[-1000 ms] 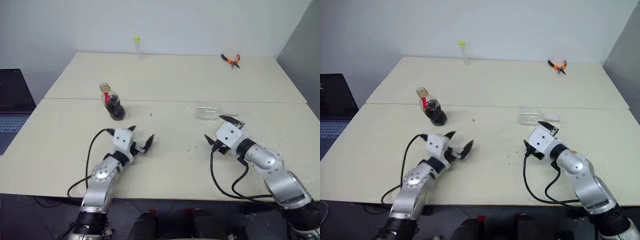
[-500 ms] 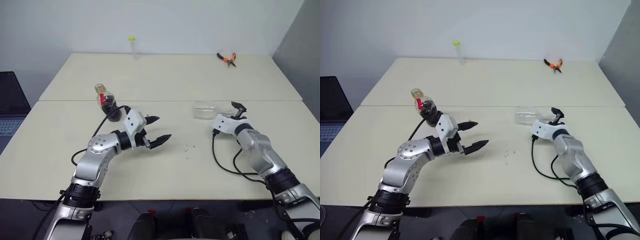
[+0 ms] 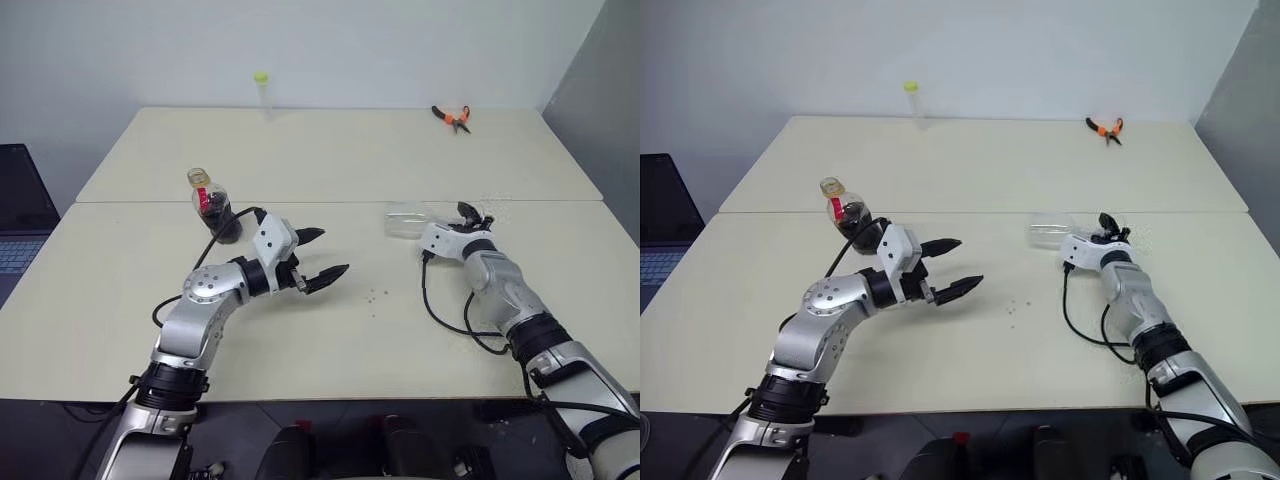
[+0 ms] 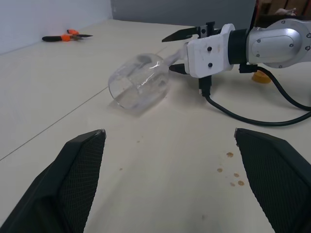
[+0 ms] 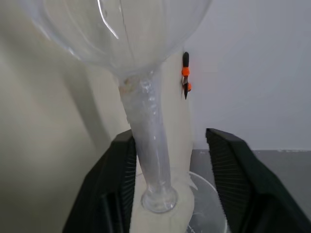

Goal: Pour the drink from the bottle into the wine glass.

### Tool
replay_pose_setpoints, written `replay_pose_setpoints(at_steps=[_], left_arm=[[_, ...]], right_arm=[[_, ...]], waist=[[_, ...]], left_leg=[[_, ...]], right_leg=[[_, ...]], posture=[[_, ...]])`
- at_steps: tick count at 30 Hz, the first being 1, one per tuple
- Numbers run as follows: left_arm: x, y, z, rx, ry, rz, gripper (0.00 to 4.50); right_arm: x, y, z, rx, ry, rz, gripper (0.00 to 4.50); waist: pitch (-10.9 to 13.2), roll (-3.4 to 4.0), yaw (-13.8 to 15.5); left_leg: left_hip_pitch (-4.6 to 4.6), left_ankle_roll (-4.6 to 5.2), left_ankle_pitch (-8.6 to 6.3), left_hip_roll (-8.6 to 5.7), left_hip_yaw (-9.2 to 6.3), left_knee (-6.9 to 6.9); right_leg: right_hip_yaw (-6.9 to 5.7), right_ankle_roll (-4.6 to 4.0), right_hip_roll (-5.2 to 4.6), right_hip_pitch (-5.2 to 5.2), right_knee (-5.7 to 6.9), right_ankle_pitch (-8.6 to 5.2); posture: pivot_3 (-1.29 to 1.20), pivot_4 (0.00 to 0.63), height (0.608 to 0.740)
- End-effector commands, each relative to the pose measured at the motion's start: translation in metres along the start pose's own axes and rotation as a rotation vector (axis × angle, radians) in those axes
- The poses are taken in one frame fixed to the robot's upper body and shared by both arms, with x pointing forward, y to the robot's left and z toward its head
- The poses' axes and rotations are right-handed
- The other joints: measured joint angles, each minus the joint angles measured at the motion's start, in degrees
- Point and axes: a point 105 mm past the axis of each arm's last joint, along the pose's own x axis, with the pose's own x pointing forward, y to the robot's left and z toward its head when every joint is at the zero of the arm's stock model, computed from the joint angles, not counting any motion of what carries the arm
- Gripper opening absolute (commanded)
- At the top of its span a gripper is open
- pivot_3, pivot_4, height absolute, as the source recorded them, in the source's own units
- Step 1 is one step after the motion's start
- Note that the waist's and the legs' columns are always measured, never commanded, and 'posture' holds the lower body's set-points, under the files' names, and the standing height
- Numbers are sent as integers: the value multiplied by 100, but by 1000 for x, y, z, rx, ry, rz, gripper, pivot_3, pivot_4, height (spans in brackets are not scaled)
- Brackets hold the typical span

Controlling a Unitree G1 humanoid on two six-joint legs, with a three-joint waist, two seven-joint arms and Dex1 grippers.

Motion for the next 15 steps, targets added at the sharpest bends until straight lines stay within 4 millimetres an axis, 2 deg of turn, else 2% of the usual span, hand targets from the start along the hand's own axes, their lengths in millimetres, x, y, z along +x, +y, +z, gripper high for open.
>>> replay_pose_setpoints(at_steps=[1, 4, 9, 12, 15], left_arm=[[-1, 2, 11, 24, -39, 19, 4500], [-3, 4, 12, 10, -41, 36, 4500], [-11, 14, 11, -9, -40, 93, 4500], [-25, 19, 10, -40, -40, 117, 4500], [-48, 13, 5, -90, -36, 50, 4500]], right_arm=[[-3, -13, 14, 39, -31, -54, 1089], [-5, -25, 19, 81, -38, -79, 178], [-15, -42, 27, 232, -71, -90, 124], [-26, -51, 48, 513, -198, -96, 124], [-39, -46, 79, 936, -409, 15, 124]], waist=[[0, 0, 0], [1, 1, 2], [1, 1, 13], [1, 1, -10], [1, 2, -98]], left_leg=[[0, 0, 0, 0, -1, 0], [-2, 0, 0, -2, -3, 1], [-4, 1, -1, -3, -17, 1], [-4, 3, -2, 0, -18, 0], [-1, 8, -5, 7, -20, -5]], right_leg=[[0, 0, 0, 0, 0, 0], [3, 0, -1, -3, 1, 0], [1, 0, -1, -5, 1, 0], [1, 0, -1, -5, 1, 0], [1, 0, 1, -5, 1, 0]], posture=[[0, 150, 740], [0, 150, 740], [0, 150, 740], [0, 150, 740], [0, 150, 740]])
